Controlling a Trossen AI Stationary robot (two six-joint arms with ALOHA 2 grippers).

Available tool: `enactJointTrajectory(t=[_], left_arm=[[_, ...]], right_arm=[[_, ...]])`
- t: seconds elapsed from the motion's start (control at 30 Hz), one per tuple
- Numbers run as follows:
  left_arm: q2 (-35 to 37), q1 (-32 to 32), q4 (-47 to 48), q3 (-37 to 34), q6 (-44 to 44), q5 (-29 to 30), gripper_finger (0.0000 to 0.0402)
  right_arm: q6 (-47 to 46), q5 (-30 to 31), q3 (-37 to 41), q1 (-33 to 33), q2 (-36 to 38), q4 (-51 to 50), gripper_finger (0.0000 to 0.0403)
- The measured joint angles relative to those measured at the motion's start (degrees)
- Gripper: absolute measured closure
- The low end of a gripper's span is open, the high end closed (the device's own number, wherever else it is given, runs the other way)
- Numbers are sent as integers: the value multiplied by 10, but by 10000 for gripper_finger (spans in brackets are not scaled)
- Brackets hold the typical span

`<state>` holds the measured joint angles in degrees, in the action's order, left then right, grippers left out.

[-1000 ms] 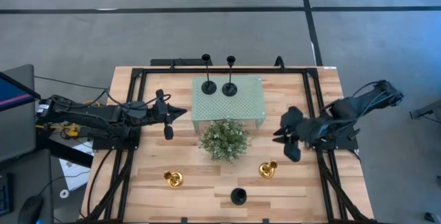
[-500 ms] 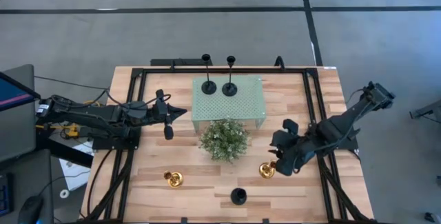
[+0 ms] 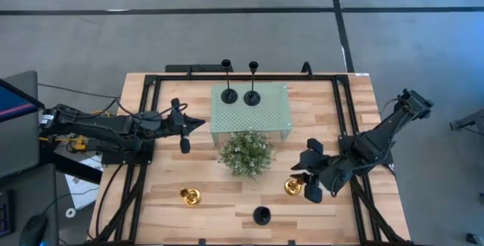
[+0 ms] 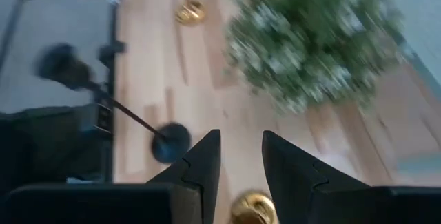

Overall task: Pick & Place candle stick holders
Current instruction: Put the black candle holder on the shelf

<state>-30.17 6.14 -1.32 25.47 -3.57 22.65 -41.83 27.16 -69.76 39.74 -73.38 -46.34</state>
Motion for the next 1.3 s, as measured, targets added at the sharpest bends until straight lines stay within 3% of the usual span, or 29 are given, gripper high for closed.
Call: enactJointTrajectory(t=[0.23,0.4,0.57,0.8,1.17,1.3], left_arm=[[0,0,0,0,0,0,390],[0,0,0,0,0,0,390],[0,0,0,0,0,0,390],[0,0,0,0,0,0,390],[0,0,0,0,0,0,390],[0,0,0,0,0,0,390]], right_arm=[[50,-3,0,3,-9,58,303],[125,-78,0,2,-48,75,303],[179,-92,0,2,-106,141,303],[165,-92,0,-5,-165,193,298],[154,-121,0,-1,-218,269,194],[154,-126,1,4,-225,295,175]])
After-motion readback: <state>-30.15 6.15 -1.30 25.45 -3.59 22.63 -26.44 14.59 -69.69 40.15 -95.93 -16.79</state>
